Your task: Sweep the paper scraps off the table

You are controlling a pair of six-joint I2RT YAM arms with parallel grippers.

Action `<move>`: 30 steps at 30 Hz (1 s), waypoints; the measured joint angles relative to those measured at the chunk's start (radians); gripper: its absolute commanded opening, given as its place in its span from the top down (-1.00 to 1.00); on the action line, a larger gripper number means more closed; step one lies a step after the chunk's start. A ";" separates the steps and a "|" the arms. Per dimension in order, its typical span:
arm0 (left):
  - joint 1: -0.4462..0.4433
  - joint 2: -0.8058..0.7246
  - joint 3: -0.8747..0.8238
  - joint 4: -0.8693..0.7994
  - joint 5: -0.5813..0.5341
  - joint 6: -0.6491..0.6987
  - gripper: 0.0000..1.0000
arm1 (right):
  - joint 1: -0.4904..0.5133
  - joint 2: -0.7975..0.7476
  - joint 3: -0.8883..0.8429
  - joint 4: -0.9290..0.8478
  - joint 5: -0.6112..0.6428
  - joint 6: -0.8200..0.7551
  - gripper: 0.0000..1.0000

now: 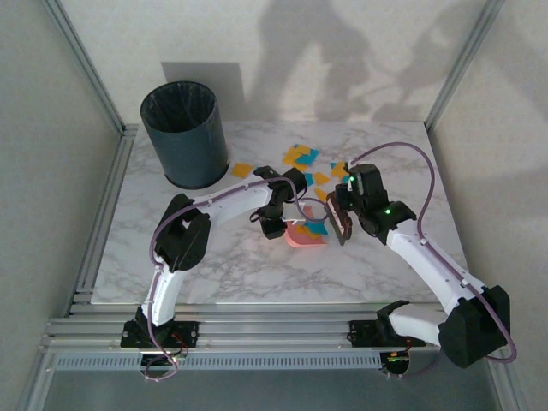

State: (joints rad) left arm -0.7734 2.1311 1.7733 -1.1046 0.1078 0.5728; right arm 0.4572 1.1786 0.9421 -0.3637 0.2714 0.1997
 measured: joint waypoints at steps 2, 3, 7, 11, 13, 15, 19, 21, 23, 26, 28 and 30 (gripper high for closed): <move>0.000 0.000 -0.002 0.000 0.000 0.000 1.00 | 0.000 0.000 0.000 0.000 0.025 0.014 1.00; 0.000 0.000 -0.002 0.000 0.000 0.000 1.00 | 0.000 0.001 0.000 0.000 0.036 0.023 1.00; 0.000 0.000 -0.002 0.001 0.000 0.000 1.00 | 0.000 0.018 0.000 -0.001 0.062 0.043 1.00; 0.000 0.000 -0.004 0.002 0.000 0.000 1.00 | 0.007 0.045 0.000 0.006 0.083 0.074 1.00; 0.000 0.000 -0.008 0.004 0.000 0.000 1.00 | 0.019 0.050 0.000 0.009 0.094 0.084 1.00; 0.000 0.000 -0.008 0.004 0.000 0.000 1.00 | 0.038 0.057 0.000 0.017 0.103 0.093 1.00; 0.000 0.000 -0.009 0.004 0.000 0.000 1.00 | 0.068 0.066 0.001 0.032 0.107 0.111 1.00; 0.000 0.000 -0.009 0.004 0.000 0.000 1.00 | 0.078 0.069 0.003 0.031 0.110 0.119 1.00; 0.000 0.000 -0.009 0.004 0.000 0.000 1.00 | 0.084 0.073 0.006 0.031 0.110 0.127 1.00; 0.000 0.000 -0.009 0.004 0.000 0.000 1.00 | 0.090 0.073 0.006 0.035 0.093 0.138 1.00; 0.000 0.000 -0.009 0.004 0.000 0.000 1.00 | 0.092 0.073 0.006 0.038 0.072 0.148 1.00; 0.000 0.000 -0.009 0.004 0.000 0.000 1.00 | 0.093 0.073 0.006 0.040 0.049 0.159 1.00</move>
State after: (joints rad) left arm -0.7738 2.1311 1.7641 -1.1004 0.1078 0.5728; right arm 0.5499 1.2514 0.9482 -0.3233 0.3202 0.3588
